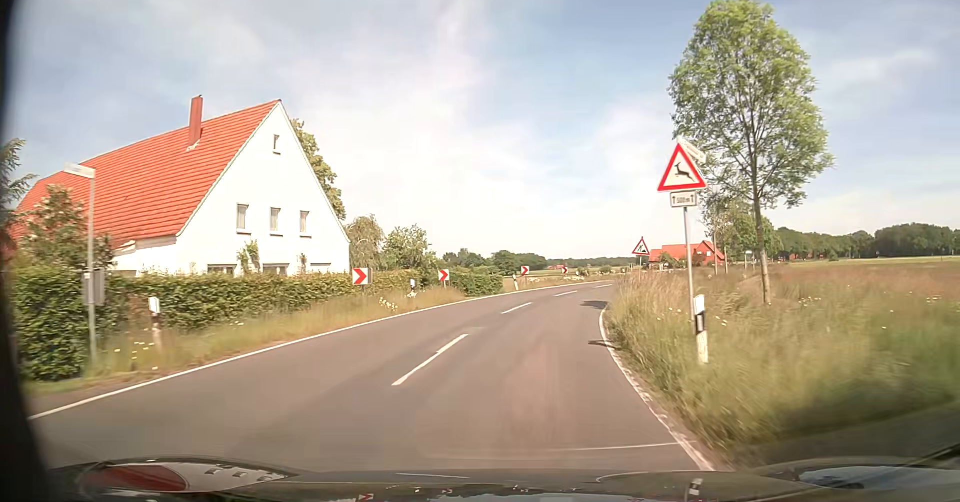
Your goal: Follow the waypoints while adhering to traffic rules and regulations
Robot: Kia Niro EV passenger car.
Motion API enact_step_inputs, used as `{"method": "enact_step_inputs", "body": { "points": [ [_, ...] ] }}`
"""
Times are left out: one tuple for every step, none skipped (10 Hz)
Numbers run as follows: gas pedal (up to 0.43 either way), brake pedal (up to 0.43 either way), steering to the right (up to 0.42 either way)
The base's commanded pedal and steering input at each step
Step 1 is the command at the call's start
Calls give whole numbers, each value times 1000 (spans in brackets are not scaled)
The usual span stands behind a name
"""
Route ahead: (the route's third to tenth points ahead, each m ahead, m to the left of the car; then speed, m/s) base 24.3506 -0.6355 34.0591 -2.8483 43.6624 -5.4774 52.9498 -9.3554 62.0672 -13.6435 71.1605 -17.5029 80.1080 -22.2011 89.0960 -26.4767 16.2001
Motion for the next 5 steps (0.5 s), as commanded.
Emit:
{"method": "enact_step_inputs", "body": {
  "points": [
    [0,165,19],
    [0,165,21],
    [0,165,23],
    [0,165,26],
    [0,152,30]
  ]
}}
